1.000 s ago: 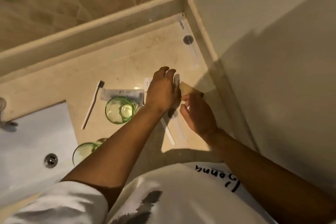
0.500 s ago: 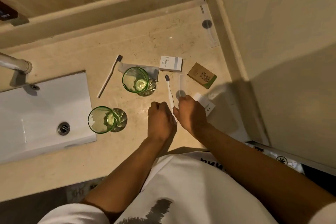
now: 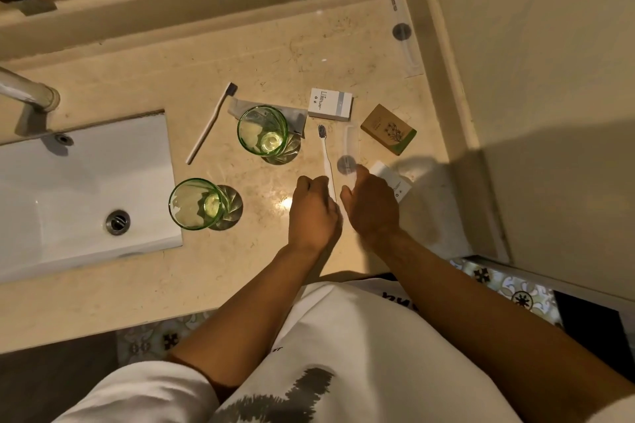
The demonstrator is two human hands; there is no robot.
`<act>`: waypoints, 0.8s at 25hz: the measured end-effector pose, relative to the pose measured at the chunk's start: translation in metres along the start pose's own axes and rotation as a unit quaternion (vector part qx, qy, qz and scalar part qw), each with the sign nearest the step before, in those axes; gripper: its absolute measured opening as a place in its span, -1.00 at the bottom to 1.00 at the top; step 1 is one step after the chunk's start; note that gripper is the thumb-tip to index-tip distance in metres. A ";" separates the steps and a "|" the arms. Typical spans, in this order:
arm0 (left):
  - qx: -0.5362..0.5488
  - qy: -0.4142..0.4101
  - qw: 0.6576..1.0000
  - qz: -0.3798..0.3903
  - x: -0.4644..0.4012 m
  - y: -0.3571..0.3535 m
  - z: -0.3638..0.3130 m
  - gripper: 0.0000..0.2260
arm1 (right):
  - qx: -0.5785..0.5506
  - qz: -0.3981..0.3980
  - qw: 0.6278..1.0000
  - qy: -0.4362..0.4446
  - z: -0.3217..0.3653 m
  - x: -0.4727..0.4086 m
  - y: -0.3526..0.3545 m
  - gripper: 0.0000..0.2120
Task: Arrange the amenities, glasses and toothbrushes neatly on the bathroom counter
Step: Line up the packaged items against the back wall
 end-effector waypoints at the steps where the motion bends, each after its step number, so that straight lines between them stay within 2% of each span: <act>1: 0.002 -0.015 1.000 0.006 -0.001 -0.002 -0.003 -0.76 | 0.018 0.006 1.000 -0.009 -0.002 -0.001 -0.001 -0.63; 4: 0.010 -0.030 0.998 0.050 -0.006 -0.009 -0.011 -0.81 | 0.055 0.027 0.998 -0.014 -0.006 -0.002 -0.002 -0.63; 7: 0.030 0.018 0.998 0.054 -0.014 -0.010 -0.015 -0.79 | 0.038 0.006 0.999 -0.015 -0.004 -0.003 0.001 -0.61; 11: 0.043 0.077 0.992 0.091 -0.025 -0.011 -0.019 -0.71 | 0.009 0.015 0.999 -0.043 -0.004 -0.010 0.004 -0.67; 16: 0.093 0.146 0.981 0.086 -0.038 -0.010 -0.016 -0.76 | -0.052 0.056 0.991 -0.112 -0.003 -0.021 0.007 -0.77; 20: 0.092 0.148 0.981 0.088 -0.038 -0.006 -0.017 -0.76 | -0.079 0.064 0.988 -0.116 -0.001 -0.026 0.008 -0.73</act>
Point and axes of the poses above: each hand's wrist, its own x-axis away from the middle knuckle, its own y-axis out of the back of the hand, z = x × y, the point moved 3 cm from there along -x, towards the middle knuckle, and after that the axes turned 9 degrees about x, right-handed, at the moved point
